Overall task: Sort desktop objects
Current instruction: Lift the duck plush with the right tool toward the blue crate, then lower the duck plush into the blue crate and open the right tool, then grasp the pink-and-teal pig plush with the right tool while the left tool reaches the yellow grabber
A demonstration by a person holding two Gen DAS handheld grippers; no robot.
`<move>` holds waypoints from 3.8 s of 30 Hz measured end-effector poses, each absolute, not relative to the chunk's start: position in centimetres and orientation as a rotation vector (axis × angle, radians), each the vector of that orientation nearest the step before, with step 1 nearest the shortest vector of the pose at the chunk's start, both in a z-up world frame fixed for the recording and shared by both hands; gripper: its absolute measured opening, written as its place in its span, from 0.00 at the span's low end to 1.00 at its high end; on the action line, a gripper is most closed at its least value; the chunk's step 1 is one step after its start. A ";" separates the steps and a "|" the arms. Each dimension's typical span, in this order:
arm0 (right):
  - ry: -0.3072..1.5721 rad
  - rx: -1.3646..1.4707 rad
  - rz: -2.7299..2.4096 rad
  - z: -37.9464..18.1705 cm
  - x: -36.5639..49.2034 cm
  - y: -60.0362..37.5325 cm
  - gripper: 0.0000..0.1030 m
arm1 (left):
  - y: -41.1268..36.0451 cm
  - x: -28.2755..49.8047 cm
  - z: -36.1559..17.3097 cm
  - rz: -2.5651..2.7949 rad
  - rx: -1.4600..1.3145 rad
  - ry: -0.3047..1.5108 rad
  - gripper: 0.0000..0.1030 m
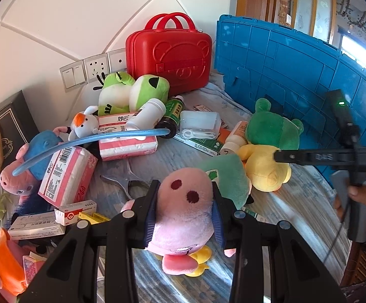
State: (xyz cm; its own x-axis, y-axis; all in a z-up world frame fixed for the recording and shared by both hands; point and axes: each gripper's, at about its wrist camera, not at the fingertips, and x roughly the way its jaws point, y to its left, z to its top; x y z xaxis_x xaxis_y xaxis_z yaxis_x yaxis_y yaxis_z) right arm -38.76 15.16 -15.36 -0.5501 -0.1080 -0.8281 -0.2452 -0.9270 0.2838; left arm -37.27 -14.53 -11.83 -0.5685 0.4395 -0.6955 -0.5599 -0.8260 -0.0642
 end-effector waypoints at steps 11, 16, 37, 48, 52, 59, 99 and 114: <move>0.728 -1.467 2.445 -19.5 -42.8 15.5 0.99 | -14.6 -37.2 -11.8 2.356 -0.976 0.210 0.35; 0.454 -1.494 2.593 -19.0 -42.7 13.6 0.73 | -14.1 -36.6 -11.6 2.371 -0.950 0.246 0.35; 0.170 -1.095 2.996 -1.5 -33.4 11.1 0.71 | -13.8 -31.3 -4.8 2.413 -0.778 0.279 0.32; 0.211 -0.798 3.099 10.9 -25.0 15.2 0.72 | -9.0 -27.2 4.8 2.443 -0.556 0.339 0.31; 0.212 -0.701 3.112 14.7 -22.5 18.5 0.72 | -5.2 -26.1 9.7 2.446 -0.448 0.363 0.31; 0.169 -0.559 3.088 20.1 -18.8 26.9 0.73 | 5.0 -24.4 18.8 2.438 -0.257 0.352 0.21; 0.076 -0.448 3.458 18.4 -17.4 33.6 1.00 | 0.7 -18.5 8.0 3.245 -0.537 0.339 0.78; 0.052 -1.632 3.094 -3.6 -23.5 12.9 1.00 | -16.8 -16.2 0.3 3.174 -0.812 0.361 0.78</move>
State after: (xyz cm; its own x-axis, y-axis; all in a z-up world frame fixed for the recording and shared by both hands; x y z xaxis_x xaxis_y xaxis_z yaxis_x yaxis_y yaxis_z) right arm -23.46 12.87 -3.60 -0.5153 -0.3228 -0.7939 0.2957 -0.9364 0.1888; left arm -16.16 -16.75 0.28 -0.8675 -0.2018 -0.4546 0.0947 -0.9643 0.2473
